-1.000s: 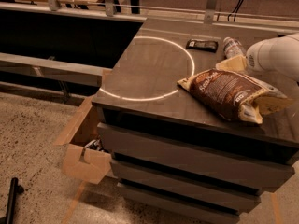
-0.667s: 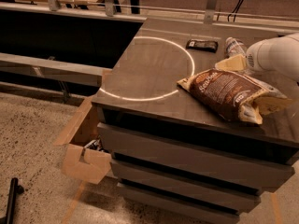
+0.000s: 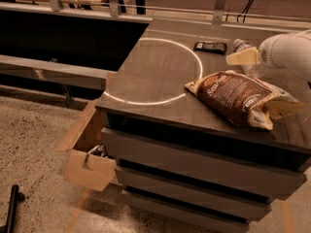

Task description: Move water bottle near rxbar chocolate

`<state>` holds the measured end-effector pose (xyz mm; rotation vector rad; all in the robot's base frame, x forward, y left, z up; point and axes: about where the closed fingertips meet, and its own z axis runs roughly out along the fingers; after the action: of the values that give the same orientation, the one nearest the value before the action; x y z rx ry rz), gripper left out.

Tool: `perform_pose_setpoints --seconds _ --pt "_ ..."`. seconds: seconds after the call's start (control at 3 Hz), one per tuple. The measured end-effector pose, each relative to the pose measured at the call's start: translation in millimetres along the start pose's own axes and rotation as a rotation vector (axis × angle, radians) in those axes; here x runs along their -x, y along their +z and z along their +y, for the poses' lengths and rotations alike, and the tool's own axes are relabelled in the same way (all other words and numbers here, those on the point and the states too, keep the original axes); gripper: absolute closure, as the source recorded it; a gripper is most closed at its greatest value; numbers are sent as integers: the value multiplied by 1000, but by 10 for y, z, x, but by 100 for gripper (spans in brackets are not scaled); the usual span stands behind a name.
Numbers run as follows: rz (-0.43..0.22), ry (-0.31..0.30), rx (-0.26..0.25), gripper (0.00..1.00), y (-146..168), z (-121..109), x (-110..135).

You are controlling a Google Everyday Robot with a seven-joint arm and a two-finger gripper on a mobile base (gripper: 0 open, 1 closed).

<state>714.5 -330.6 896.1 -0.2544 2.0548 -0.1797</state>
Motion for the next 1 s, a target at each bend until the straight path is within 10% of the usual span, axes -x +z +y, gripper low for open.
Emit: perform_pose_setpoints --seconds 1.0 --pt "-87 74 -232 0 -251 -947 357"
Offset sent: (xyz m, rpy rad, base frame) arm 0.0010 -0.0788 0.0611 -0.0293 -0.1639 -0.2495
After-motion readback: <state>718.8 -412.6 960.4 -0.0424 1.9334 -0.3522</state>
